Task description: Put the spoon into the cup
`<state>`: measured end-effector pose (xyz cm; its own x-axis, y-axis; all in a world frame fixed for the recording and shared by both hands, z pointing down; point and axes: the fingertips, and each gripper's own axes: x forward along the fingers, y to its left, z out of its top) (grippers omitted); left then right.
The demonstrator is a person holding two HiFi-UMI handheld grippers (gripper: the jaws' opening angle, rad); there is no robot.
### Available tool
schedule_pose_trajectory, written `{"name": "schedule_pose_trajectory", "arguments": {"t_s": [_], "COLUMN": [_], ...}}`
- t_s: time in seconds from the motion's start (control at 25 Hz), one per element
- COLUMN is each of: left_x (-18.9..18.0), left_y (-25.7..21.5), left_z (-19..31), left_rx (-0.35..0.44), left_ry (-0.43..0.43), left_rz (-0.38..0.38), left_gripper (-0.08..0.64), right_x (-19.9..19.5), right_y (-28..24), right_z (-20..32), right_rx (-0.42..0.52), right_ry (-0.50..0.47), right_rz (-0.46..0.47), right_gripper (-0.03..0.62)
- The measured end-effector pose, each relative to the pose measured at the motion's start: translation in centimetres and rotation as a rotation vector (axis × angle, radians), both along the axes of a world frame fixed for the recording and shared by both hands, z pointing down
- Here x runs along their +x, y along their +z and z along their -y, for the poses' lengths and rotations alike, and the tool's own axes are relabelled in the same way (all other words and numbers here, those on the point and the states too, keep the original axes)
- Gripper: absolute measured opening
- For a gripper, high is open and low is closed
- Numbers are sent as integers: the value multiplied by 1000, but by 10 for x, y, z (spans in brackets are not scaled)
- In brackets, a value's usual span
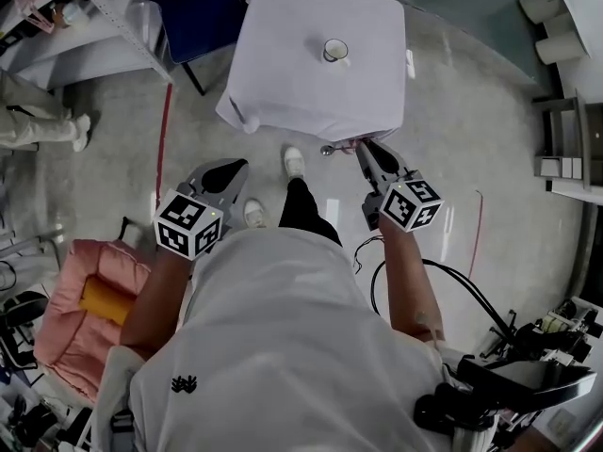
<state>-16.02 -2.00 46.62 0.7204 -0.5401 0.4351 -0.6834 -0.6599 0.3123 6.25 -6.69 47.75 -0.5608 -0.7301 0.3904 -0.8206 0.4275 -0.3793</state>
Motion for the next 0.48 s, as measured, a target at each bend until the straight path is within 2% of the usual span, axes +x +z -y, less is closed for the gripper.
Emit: {"name": "schedule_pose_trajectory", "arguments": {"t_s": [0.16,0.48], "left_x": [8,49], "left_y": [0,-6], "left_z": [29,100], "left_rx": [-2,-16], "left_ry": [-21,-61], "left_rz": [5,17], "left_gripper": [12,11], "right_x": [18,57], "right_y": [3,8], "right_z": [52,151], "right_rx": [17,10], "right_ry": [16,-19], "right_rz": [-1,-2], "right_gripper": [44,44]}}
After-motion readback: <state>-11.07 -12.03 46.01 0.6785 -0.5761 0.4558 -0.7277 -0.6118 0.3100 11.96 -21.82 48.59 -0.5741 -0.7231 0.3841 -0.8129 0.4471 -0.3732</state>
